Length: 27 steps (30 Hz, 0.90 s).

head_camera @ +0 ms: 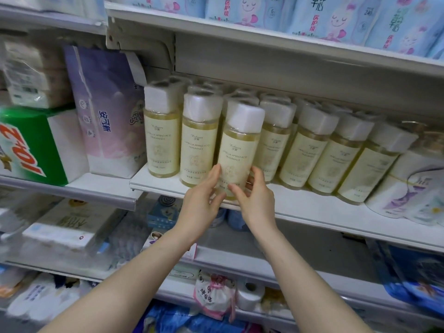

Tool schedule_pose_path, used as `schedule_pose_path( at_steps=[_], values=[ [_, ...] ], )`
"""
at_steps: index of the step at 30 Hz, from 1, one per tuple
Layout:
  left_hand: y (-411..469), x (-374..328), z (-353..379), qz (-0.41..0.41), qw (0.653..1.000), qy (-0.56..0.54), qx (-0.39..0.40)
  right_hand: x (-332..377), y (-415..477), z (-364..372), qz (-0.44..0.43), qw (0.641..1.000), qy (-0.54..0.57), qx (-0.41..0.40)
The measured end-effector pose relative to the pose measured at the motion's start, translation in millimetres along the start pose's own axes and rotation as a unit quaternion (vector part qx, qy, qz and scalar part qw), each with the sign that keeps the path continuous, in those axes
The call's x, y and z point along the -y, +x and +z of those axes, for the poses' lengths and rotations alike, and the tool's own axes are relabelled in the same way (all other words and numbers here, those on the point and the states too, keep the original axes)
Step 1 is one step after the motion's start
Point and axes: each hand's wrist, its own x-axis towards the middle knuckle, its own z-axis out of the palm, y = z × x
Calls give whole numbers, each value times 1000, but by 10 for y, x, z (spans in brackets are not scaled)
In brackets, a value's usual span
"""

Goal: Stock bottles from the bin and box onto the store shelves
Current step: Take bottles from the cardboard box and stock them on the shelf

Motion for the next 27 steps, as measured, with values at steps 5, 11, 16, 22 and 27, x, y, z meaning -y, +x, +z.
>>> schedule_pose_path(
  at_steps=[5, 11, 16, 22, 27],
  values=[
    [85, 59, 44, -8, 999, 30, 8, 16, 106, 0, -4, 1000, -20, 7],
    [132, 49, 78, -19, 999, 33, 8, 3, 176, 25, -3, 1000, -30, 5],
    [87, -43, 107, -42, 999, 34, -1, -16, 182, -33, -3, 999, -17, 26],
    [-74, -146, 254, -24, 993, 91, -77, -144, 61, -290, -28, 998, -25, 49],
    [-294, -322, 573, -5, 990, 77, -122, -383, -102, -640, -55, 997, -15, 51]
  ],
)
